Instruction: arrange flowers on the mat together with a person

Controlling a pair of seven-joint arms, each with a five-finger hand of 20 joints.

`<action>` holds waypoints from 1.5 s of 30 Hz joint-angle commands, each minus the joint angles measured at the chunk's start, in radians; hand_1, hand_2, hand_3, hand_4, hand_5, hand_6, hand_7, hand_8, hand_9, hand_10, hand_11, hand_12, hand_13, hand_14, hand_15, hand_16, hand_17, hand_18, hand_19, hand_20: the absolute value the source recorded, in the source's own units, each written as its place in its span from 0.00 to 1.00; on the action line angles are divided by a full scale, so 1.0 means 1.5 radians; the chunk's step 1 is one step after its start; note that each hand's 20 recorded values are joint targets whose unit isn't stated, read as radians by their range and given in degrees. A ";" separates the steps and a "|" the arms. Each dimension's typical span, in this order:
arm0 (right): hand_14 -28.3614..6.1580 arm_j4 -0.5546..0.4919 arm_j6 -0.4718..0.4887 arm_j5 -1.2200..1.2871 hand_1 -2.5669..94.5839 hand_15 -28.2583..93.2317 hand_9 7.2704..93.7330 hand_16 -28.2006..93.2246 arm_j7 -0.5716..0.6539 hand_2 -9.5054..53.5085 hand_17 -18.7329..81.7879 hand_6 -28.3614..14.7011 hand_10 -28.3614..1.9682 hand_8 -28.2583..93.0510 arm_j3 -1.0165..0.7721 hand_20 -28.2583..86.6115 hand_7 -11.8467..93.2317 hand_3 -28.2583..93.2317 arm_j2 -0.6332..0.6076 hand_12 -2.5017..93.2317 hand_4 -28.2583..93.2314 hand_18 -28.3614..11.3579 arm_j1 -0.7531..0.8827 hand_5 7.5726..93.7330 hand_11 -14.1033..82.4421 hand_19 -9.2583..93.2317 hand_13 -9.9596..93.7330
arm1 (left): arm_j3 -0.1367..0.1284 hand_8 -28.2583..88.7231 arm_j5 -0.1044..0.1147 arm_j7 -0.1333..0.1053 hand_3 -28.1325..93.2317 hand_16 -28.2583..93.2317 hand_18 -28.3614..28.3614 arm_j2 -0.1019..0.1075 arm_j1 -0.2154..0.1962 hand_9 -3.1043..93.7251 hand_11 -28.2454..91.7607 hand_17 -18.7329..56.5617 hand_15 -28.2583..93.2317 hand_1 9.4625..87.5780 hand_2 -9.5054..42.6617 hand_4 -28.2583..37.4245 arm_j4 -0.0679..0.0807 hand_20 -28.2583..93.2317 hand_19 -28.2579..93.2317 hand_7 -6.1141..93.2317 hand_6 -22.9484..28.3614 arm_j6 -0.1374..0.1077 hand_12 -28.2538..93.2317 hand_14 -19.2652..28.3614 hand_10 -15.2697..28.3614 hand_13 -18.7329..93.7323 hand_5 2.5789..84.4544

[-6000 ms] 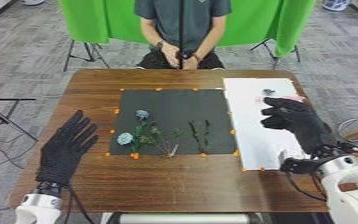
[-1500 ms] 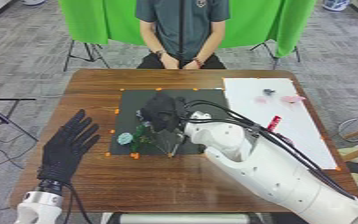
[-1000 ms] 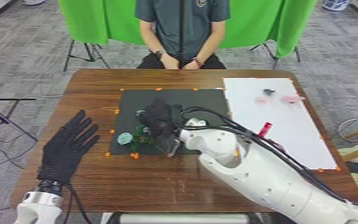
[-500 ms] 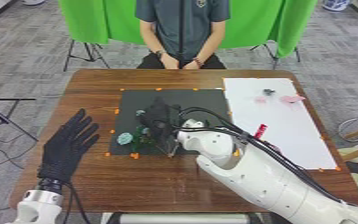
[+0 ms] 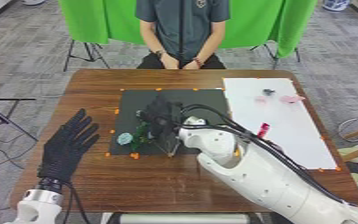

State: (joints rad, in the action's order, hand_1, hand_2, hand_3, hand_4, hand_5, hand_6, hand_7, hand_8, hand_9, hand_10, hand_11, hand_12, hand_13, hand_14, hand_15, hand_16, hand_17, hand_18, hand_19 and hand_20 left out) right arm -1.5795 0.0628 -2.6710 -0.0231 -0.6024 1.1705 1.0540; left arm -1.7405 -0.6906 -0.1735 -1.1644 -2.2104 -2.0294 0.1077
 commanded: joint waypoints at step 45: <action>0.40 -0.426 0.097 1.092 0.18 0.42 0.33 0.46 0.106 0.20 0.28 0.51 0.42 0.17 -0.893 0.50 0.22 0.91 -0.011 0.26 0.04 0.15 0.742 0.33 0.25 0.57 0.40 | -0.004 0.18 -0.019 -0.026 0.81 0.27 0.86 -0.065 -0.036 0.26 0.36 0.10 0.36 0.20 0.11 0.00 -0.019 0.31 0.55 0.19 0.51 0.003 0.35 0.68 0.59 0.34 0.32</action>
State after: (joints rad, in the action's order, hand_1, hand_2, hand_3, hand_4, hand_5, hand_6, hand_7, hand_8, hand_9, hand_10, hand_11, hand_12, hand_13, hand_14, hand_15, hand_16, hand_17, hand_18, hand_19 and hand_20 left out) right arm -2.2184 0.2321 -1.0197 0.1410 -1.9545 1.1368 2.1883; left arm -1.7399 -0.7013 -0.2342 -1.2446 -2.2571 -2.0647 0.0887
